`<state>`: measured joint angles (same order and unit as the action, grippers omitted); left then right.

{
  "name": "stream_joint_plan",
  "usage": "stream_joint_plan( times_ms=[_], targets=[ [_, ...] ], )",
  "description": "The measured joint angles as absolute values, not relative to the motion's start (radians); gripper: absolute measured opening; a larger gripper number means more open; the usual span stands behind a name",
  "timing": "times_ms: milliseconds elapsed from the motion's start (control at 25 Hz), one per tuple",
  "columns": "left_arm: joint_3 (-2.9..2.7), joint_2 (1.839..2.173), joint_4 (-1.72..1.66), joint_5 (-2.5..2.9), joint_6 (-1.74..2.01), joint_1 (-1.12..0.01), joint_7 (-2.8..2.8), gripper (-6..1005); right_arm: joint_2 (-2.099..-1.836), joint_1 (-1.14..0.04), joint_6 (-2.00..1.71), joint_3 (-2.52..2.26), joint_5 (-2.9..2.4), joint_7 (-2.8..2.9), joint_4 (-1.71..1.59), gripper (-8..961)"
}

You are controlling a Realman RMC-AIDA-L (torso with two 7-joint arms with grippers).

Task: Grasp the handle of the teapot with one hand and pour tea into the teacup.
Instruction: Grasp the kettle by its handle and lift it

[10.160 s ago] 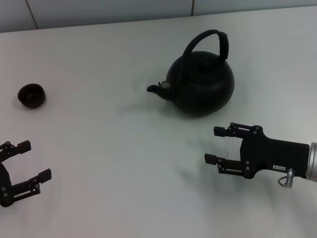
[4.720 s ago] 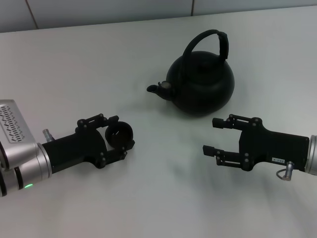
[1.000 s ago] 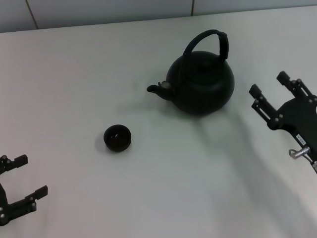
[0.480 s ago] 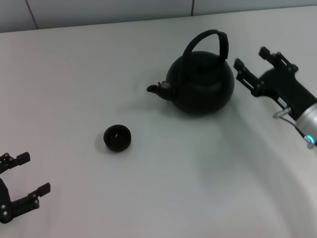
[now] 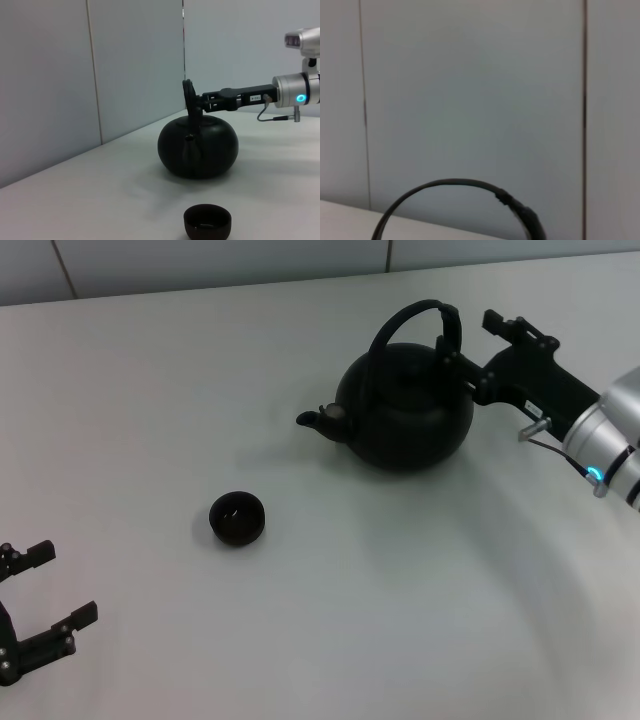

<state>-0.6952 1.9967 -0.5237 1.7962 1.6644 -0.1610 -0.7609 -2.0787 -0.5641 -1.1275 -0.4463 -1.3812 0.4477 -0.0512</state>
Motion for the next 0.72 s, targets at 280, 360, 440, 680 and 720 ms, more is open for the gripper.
stream_joint_plan(
  times_ms=[280, 360, 440, 680, 720],
  targets=[
    [-0.694, 2.001, -0.525, 1.796, 1.667, -0.161, -0.761, 808, -2.078, -0.577, -1.108, -0.458, -1.382, 0.448, -0.053, 721],
    [-0.693, 2.003, -0.526, 1.796, 1.668, -0.16, -0.761, 808, -2.078, -0.577, -1.107, -0.458, -1.382, 0.448, -0.053, 719],
    [-0.693, 2.005, -0.526, 1.796, 1.669, -0.16, -0.761, 808, -2.078, -0.576, -1.107, -0.458, -1.382, 0.448, -0.054, 716],
    [-0.693, 2.008, -0.526, 1.796, 1.671, -0.159, -0.761, 808, -2.078, -0.576, -1.106, -0.457, -1.379, 0.448, -0.054, 669],
    [-0.693, 2.009, -0.526, 1.796, 1.671, -0.158, -0.761, 808, -2.078, -0.577, -1.106, -0.457, -1.38, 0.448, -0.054, 648]
  ],
)
